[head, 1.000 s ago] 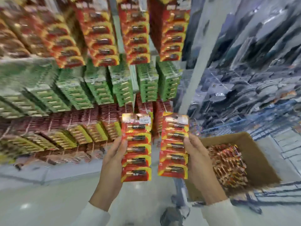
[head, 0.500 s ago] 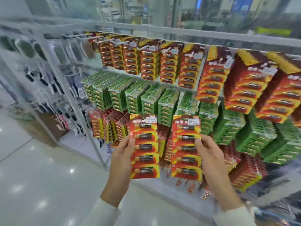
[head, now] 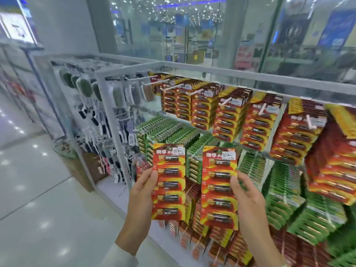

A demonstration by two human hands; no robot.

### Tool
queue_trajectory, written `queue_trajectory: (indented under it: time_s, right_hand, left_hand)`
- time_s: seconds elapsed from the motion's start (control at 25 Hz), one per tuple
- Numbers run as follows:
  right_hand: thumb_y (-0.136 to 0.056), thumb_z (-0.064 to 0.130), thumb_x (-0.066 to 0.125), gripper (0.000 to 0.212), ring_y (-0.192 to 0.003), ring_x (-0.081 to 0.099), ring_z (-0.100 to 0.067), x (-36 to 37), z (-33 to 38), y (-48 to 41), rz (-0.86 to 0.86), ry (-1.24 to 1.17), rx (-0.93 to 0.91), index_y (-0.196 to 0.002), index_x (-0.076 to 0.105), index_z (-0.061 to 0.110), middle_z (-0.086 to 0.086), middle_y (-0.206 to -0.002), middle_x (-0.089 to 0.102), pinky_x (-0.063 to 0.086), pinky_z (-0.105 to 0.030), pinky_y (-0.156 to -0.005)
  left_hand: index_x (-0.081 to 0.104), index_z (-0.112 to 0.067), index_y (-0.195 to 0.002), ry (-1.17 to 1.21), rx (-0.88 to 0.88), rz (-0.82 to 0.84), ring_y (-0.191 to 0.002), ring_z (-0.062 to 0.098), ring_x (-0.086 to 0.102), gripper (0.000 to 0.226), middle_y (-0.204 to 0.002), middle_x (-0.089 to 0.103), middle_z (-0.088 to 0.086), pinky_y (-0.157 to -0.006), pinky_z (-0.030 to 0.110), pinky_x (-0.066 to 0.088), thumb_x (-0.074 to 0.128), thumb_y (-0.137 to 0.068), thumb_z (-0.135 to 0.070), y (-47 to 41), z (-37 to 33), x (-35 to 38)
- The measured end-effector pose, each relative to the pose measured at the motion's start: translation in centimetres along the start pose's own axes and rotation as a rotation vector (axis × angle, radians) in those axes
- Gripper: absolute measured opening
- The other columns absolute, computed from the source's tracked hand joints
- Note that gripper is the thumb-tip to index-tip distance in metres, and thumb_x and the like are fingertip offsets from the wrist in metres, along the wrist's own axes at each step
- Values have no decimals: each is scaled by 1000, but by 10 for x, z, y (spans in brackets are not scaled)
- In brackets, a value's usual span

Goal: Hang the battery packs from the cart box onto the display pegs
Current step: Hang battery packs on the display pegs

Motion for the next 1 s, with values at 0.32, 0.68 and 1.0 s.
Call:
queue_trajectory:
  time_s: [0.32, 0.68, 1.0]
  right_hand:
    - [-83, 56, 63, 32, -97, 73, -9, 69, 2, -79, 58, -38, 25, -111, 67, 42, 11, -110, 76, 60, -40, -90]
    - [-98, 25, 60, 13, -66, 77, -22, 127, -9, -124, 7, -139, 162, -103, 71, 29, 0, -82, 79, 56, -40, -67]
    - [-97, 25, 63, 12, -70, 77, -22, 183, -11, -150, -147, -183, 191, -106, 71, 26, -3, -86, 80, 55, -39, -70]
  left_hand:
    - [73, -13, -115, 13, 39, -119, -78, 35, 78, 27, -98, 79, 16, -59, 36, 62, 57, -103, -32, -90, -19, -21]
    - [68, -6, -117, 33, 147, -84, -72, 31, 76, 31, -97, 78, 19, -58, 36, 62, 53, -106, -30, -182, -71, -41]
    - [72, -13, -115, 35, 225, 69, -81, 34, 76, 26, -101, 79, 15, -72, 45, 63, 55, -106, -31, -282, -133, -34]
Point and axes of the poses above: each hand's wrist, its own y-axis away from the middle knuckle, its own x-axis out of the palm, z = x × y, the point moved 6 cm from there along -y, towards the middle knuckle
